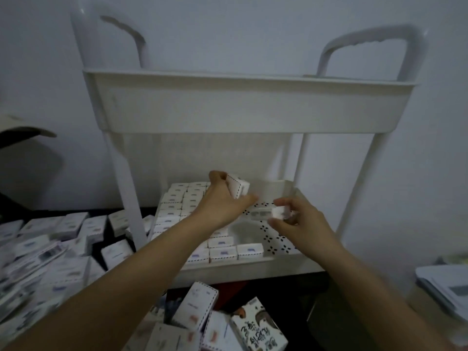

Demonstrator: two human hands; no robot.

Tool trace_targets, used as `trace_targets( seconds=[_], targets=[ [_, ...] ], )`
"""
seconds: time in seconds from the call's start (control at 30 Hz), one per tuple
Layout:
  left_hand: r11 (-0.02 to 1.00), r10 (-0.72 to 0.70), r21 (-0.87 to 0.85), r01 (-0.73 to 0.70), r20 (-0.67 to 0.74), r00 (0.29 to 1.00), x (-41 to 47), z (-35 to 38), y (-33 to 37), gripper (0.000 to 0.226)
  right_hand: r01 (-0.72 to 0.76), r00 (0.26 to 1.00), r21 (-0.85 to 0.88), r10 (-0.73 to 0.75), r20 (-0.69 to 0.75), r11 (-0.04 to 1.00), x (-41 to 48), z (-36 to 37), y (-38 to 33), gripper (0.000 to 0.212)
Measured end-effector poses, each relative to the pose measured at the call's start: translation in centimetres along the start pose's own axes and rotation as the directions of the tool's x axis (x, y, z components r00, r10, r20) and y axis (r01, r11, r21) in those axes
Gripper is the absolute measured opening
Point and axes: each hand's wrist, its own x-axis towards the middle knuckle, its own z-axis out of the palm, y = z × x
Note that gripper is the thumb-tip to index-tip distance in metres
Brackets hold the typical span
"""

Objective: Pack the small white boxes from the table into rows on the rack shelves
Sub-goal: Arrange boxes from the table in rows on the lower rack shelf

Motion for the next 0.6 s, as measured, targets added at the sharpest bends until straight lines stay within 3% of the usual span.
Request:
trace_targets(
  seconds=[0.13,0.23,0.3,0.37,0.47,0.6],
  targets=[
    [0.991,0.097,0.091,-0.096,-0.006,0.995,1.5,-0.6,-0.3,0.053,0.203,0.977,-0.235,-0.181,0.112,0.95,1.5,1.1,-0.2,0.029],
    [0.985,0.146,0.084,-0.15,0.057,0.988,1.7,-1.0,-0.7,0.045,0.261,0.948,-0.235,-0.203,0.245,0.936,2.0,1.9,0.2,0.034],
    [0.958,0.173,0.22,-0.184,0.069,0.983,1.8,-1.1,-1.1,0.051,0.291,0.933,-0.232,-0.221,0.283,0.928,2.1,2.4,0.4,0.038],
    [0.919,0.186,0.332,-0.211,0.106,0.977,1.8,-1.1,-1.3,0.052,0.301,0.926,-0.22,-0.229,0.299,0.928,2.0,2.7,0.7,0.041],
    [0.939,0.185,0.253,-0.231,0.191,0.964,1.7,-0.5,-1.6,0.036,0.3,0.926,-0.197,-0.236,0.294,0.933,1.7,3.0,1.3,0.037],
    [0.919,0.192,0.321,-0.23,0.146,0.97,2.0,0.0,-2.1,0.052,0.203,0.954,-0.126,-0.167,0.249,0.971,1.1,3.0,1.7,0.04]
  ],
)
